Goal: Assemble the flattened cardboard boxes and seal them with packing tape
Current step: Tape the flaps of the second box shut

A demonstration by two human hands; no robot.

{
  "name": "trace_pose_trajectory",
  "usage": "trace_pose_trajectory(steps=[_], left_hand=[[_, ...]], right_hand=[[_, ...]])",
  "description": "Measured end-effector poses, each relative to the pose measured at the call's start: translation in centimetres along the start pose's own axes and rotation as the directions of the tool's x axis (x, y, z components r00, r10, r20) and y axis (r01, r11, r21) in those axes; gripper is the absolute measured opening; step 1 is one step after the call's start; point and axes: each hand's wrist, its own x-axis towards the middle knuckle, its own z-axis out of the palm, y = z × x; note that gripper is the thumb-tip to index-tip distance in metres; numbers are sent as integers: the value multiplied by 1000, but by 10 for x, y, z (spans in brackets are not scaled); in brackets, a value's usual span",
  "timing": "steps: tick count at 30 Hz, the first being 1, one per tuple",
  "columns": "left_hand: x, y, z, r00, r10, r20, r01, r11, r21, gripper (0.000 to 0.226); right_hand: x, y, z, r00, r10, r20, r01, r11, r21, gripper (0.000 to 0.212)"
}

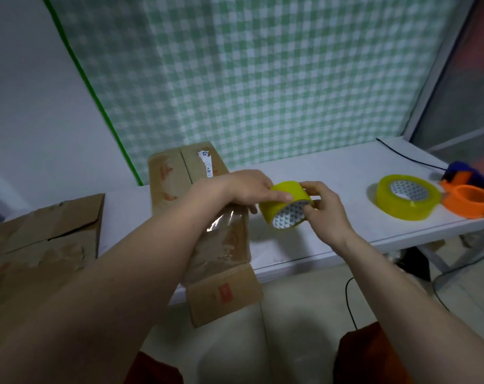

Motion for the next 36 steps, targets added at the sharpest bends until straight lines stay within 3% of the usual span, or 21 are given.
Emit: trace_pose_trajectory(steps=[2, 4, 5, 7, 9, 12, 15, 18, 22, 25, 27, 30, 36], left_hand=[[12, 3, -7, 999, 11, 44, -6, 993, -116, 45], [20, 2, -11, 998, 18, 68, -10, 994, -112, 39], [23, 1, -12, 997, 13, 70, -8, 997, -83, 39], [26, -3, -13, 998, 6, 70, -3, 999, -43, 41], [27, -7, -16, 995, 5, 98, 4, 996, -93, 40], [26, -9, -20, 992, -12, 128, 34, 985, -169, 38], [28, -11, -20, 986, -35, 165, 72, 972, -222, 36], [31, -12, -21, 978, -40, 204, 92, 962, -255, 33], [34, -12, -22, 972, -38, 231, 111, 943, -312, 31], [33, -14, -21, 973, -14, 231, 98, 930, -355, 27], [33, -18, -20, 978, -4, 206, 85, 918, -388, 26], [34, -24, -21, 987, 19, 158, 54, 893, -446, 25], [30, -27, -19, 994, 51, 99, 11, 842, -539, 25]], right_hand=[[4, 3, -2, 1000, 0, 7, 0, 1000, 13, 46], [7, 8, -7, 997, 22, 78, -26, 999, 48, 51], [9, 13, -12, 993, 34, 115, -36, 999, 16, 54], [13, 30, -23, 990, 74, 121, -48, 977, -208, 58], [16, 49, -34, 982, 189, 10, -165, 879, -447, 51], [11, 71, -33, 912, 372, -173, -399, 707, -584, 46], [3, 90, -24, 901, 351, -254, -427, 627, -652, 46], [3, 98, -20, 913, 288, -288, -407, 631, -660, 37], [4, 101, -22, 903, 317, -289, -428, 706, -564, 29], [-5, 85, -26, 951, 280, -133, -310, 864, -396, 8], [-25, 64, -24, 983, 181, -1, -179, 968, -174, 16], [-66, 24, -10, 993, 33, 116, -47, 992, 121, 30], [-70, -26, 28, 934, -355, 43, 356, 934, -26, 37]])
